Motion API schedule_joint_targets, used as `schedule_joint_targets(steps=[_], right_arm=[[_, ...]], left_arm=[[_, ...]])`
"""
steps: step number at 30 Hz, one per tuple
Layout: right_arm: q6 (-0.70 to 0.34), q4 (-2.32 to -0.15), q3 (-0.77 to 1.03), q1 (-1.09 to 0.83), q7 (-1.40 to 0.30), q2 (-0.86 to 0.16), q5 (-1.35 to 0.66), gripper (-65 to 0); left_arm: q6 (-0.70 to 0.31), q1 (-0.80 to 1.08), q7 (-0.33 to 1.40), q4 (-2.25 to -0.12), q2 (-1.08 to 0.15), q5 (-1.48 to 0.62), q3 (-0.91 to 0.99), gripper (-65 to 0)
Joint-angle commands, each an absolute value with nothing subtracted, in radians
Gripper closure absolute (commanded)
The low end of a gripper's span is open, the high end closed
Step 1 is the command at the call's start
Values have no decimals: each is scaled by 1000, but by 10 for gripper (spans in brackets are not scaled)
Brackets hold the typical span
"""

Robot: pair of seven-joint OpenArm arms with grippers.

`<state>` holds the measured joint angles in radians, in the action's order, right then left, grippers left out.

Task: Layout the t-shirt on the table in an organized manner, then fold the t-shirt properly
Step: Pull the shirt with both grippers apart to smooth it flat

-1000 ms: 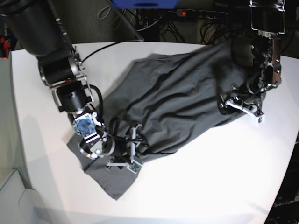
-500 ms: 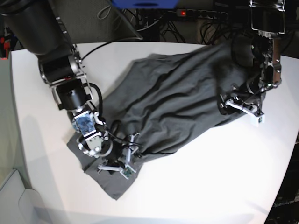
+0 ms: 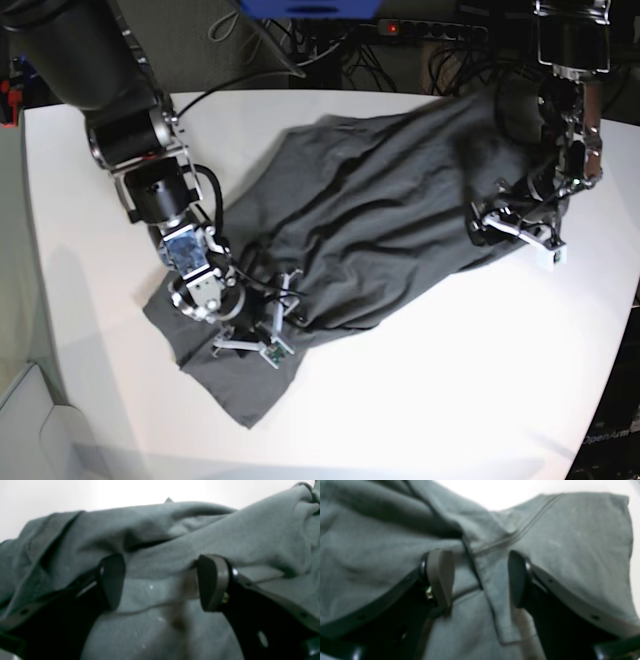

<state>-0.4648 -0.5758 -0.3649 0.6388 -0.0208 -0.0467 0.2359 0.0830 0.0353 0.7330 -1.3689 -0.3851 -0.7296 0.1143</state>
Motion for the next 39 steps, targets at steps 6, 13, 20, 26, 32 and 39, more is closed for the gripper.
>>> schedule_joint_targets(steps=[6,13,20,26,32,39], right_arm=[[-453,-591,-361,673,5,-44,226,-342],[-335,-590,-361,656,7,-44,226,-136],[-191,-591,-363,661,7,-50,226,-2],[-176,-622,-245,685,7,-58,226,0],[-179,-769,-128,682,2,-65,226,0],[-291,-835,-48,677,-2,-87,231,0]], left_arm=[[108,41,792,-1365,-392,-723,113,-452],[108,39,792,-1365,-390,-723,113,-451],[108,39,792,-1365,-390,-717,113,-451],[108,41,792,-1365,-390,-725,113,-451],[108,42,794,-1365,-384,-725,113,-451],[108,42,797,-1389,-383,-727,113,-451]])
